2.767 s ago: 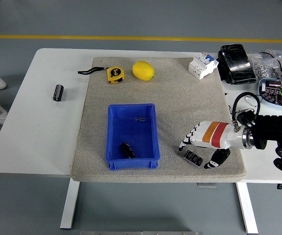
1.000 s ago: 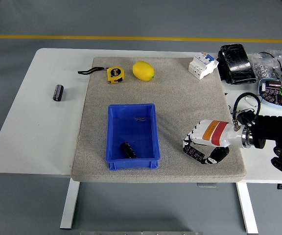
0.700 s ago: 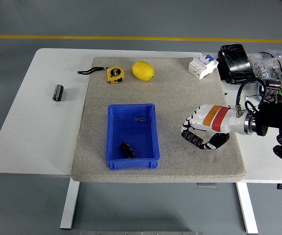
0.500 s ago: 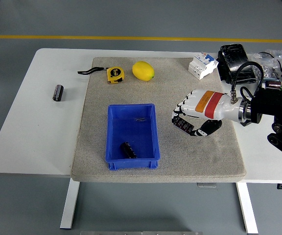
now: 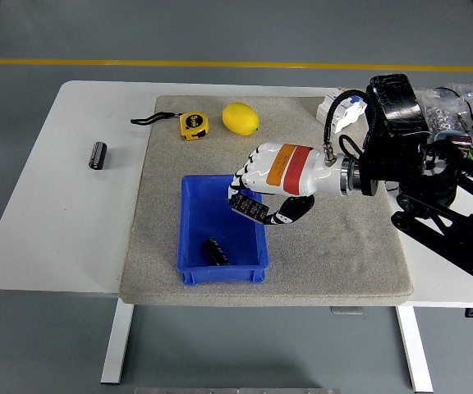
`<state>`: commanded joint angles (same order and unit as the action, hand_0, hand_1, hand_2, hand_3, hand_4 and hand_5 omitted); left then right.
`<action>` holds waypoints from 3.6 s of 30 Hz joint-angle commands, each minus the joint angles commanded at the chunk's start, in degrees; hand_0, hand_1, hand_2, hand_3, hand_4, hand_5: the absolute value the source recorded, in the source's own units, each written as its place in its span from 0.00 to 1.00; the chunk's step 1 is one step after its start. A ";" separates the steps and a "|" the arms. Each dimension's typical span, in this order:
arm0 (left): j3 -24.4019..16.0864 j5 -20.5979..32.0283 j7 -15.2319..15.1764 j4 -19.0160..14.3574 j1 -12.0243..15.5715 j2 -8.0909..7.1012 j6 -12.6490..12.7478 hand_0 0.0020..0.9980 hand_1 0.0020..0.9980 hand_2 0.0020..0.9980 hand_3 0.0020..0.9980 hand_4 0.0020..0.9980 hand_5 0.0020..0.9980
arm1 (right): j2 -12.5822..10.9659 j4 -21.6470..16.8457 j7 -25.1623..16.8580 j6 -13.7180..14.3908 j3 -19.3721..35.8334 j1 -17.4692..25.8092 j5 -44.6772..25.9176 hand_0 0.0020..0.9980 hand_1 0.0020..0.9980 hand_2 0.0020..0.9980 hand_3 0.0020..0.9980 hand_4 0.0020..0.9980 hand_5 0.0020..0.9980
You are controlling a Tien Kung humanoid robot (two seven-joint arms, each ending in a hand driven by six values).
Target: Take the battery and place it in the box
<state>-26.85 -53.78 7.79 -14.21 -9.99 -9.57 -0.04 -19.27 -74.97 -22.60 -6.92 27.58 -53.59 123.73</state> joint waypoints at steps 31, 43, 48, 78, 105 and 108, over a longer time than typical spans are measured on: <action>-0.72 -1.01 0.38 -0.11 0.02 -0.30 -0.28 0.75 0.71 0.71 0.57 0.61 0.53 | 4.20 5.99 0.11 0.24 -3.81 -1.46 -0.97 0.57 0.63 0.75 0.83 0.89 0.18; -0.99 -1.29 0.40 0.00 0.09 -0.34 -0.28 0.75 0.71 0.72 0.57 0.61 0.53 | 2.51 6.27 -0.66 0.90 -5.50 -1.67 1.59 0.57 0.62 0.73 0.68 0.82 0.17; -0.79 -1.07 0.39 -0.09 0.06 -0.33 -0.31 0.75 0.71 0.72 0.57 0.61 0.53 | 1.87 6.34 -0.70 1.04 -6.48 -1.41 2.15 0.57 0.62 0.72 0.66 0.80 0.17; -0.82 -1.05 0.44 -0.09 0.39 -0.28 -0.36 0.75 0.71 0.71 0.57 0.61 0.53 | -0.64 7.11 -0.68 1.42 -8.67 -0.41 2.23 0.57 0.61 0.72 0.62 0.74 0.16; -0.75 -0.91 0.37 0.00 0.58 -0.36 -0.30 0.75 0.71 0.71 0.57 0.61 0.53 | -2.70 1.00 -0.24 0.49 -8.86 -0.58 2.69 0.57 0.61 0.72 0.63 0.74 0.15; -0.28 -0.39 0.27 -0.11 0.49 -0.39 -0.32 0.75 0.71 0.71 0.57 0.61 0.53 | -3.18 0.07 -0.23 0.39 -8.92 -0.26 2.64 0.57 0.61 0.72 0.63 0.74 0.15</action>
<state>-27.13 -54.17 8.06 -14.32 -9.50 -9.96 -0.35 -22.45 -74.90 -22.83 -6.53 18.66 -53.86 126.37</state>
